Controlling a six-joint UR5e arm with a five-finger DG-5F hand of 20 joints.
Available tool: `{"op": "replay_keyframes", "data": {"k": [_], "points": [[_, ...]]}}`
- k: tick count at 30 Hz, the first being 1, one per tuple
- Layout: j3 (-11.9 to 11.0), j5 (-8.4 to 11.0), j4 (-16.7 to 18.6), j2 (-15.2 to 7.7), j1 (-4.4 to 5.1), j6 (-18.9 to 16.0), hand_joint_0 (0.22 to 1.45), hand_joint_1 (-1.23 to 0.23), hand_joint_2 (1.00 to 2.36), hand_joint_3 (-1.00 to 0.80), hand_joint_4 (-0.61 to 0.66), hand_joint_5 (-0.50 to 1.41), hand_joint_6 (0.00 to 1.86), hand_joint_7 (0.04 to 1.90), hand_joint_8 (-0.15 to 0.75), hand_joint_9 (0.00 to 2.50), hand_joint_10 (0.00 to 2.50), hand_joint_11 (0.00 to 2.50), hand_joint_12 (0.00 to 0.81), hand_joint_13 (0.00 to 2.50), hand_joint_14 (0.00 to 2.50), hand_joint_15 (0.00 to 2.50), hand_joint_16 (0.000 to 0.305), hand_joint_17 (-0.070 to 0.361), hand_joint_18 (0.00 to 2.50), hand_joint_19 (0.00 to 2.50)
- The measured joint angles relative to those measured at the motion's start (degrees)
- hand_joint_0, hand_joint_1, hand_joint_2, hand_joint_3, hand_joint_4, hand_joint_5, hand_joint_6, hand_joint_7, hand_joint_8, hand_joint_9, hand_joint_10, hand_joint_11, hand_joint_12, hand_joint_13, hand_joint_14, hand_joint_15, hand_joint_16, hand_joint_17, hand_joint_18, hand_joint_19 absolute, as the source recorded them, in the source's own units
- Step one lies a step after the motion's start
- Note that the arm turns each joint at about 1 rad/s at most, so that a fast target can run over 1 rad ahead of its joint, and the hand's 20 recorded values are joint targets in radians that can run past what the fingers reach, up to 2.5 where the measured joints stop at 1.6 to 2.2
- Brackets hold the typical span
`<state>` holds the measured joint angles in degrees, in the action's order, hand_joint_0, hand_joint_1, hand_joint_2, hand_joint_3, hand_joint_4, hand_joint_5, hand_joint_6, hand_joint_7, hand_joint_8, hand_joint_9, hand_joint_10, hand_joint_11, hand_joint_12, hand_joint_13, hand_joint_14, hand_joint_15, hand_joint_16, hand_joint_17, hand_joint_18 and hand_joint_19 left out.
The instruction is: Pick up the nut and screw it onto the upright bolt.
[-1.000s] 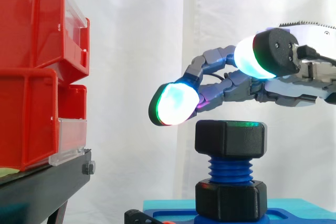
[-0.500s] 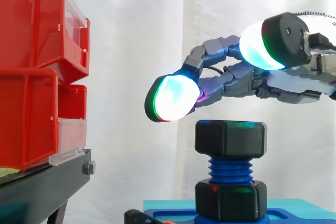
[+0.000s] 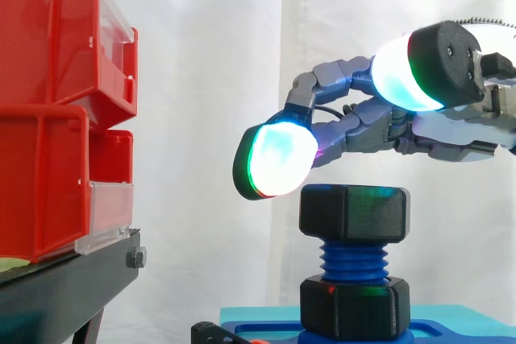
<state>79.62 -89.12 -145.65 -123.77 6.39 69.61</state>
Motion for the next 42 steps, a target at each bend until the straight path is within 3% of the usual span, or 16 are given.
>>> {"op": "replay_keyframes", "data": {"k": [12, 16, 22, 32, 37, 42], "points": [[0.0, -0.09, -0.9, 0.0, -0.35, 0.0, 0.49, -0.23, 1.00, -0.50, 0.30, -0.03, 0.51, 1.16, 0.276, 0.67, 0.00, 0.00, 0.287, 0.42, 0.00, 0.00, 0.029, 0.066, 0.11, 0.00], [0.0, -0.09, -1.0, 0.0, -0.49, 0.0, 0.49, -0.24, 1.00, -0.50, 0.22, -0.01, 0.50, 1.44, 0.274, 0.70, 0.00, 0.00, 0.282, 0.45, 0.00, 0.00, 0.028, 0.064, 0.13, 0.00], [0.0, -0.17, -0.8, 0.0, -0.79, 0.1, 0.50, -0.26, 1.00, -0.50, 0.19, 0.02, 0.50, 1.57, 0.272, 0.78, 0.00, 0.00, 0.266, 0.53, 0.00, 0.00, 0.025, 0.057, 0.23, 0.00], [0.0, -0.45, -0.8, 0.0, -1.85, 0.8, 0.51, -0.31, 1.00, -0.50, 0.13, 0.04, 0.60, 1.33, 0.245, 1.13, 0.00, 0.00, 0.191, 0.80, 0.00, 0.00, 0.014, 0.033, 0.51, 0.00], [0.0, -0.51, -0.9, 0.0, -2.35, 0.9, 0.52, -0.34, 1.00, -0.50, 0.10, 0.05, 0.66, 1.19, 0.173, 1.41, 0.00, 0.00, 0.147, 1.01, 0.00, 0.01, 0.008, 0.018, 0.69, 0.00], [0.0, -0.97, -1.1, 0.0, -2.94, 0.9, 0.52, -0.35, 1.00, -0.50, 0.10, 0.05, 0.68, 1.13, 0.165, 1.61, 0.00, 0.15, 0.138, 1.13, 0.00, 0.04, 0.006, 0.013, 0.81, 0.00]]}}
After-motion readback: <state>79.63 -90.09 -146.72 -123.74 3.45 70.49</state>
